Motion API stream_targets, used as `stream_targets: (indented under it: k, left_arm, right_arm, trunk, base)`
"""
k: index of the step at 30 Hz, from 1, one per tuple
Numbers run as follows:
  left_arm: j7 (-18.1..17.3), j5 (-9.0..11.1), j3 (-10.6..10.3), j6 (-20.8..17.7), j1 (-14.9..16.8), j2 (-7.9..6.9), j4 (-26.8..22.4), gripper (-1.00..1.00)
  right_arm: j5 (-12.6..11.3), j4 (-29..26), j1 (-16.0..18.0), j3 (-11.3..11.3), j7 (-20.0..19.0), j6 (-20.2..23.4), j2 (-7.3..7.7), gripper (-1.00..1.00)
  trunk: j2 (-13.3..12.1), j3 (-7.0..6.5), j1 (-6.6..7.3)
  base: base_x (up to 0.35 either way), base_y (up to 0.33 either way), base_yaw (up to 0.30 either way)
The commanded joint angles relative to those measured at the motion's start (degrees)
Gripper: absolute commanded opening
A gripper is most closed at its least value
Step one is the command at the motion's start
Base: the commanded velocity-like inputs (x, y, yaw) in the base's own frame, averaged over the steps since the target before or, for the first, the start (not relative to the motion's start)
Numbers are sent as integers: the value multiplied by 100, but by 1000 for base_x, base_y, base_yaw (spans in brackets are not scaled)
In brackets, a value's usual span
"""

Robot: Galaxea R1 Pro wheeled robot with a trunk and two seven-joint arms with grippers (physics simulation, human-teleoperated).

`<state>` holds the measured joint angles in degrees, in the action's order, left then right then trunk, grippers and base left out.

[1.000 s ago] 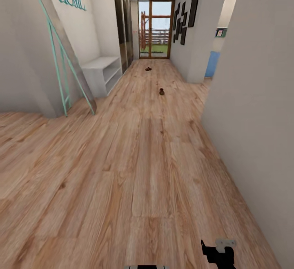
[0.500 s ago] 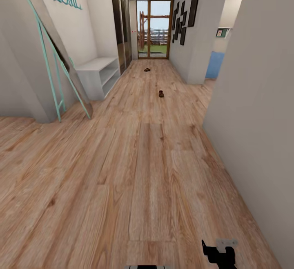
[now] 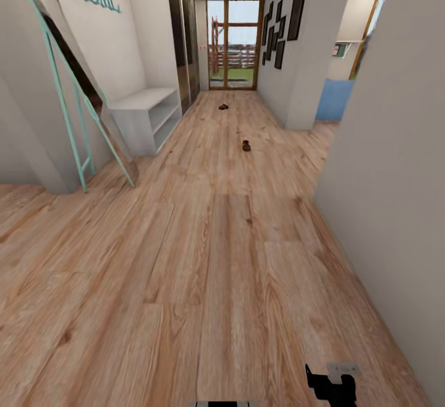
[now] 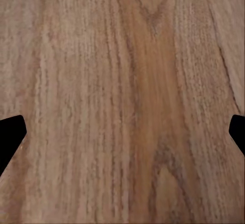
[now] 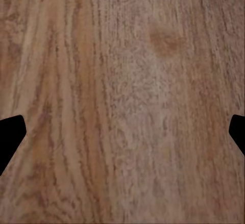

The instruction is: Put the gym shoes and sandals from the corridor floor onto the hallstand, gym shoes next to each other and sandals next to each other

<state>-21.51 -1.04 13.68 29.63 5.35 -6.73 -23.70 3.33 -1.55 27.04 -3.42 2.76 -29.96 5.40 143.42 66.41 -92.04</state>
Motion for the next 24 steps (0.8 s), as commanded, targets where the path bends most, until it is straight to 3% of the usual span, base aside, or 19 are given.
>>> stream_targets:
  k: [1, 24]
  left_arm:
    - [-55, -10, 47, 8, 3, 5, 5, 100]
    - [-55, -19, 63, 5, 4, 5, 5, 100]
  right_arm:
    - [36, 6, 3, -33, 14, -18, 0, 100]
    - [36, 6, 3, -28, 14, -18, -4, 100]
  trunk:
    - [1, 5, -2]
    - [1, 5, -2]
  base:
    - [339, 89, 0]
    - [339, 89, 0]
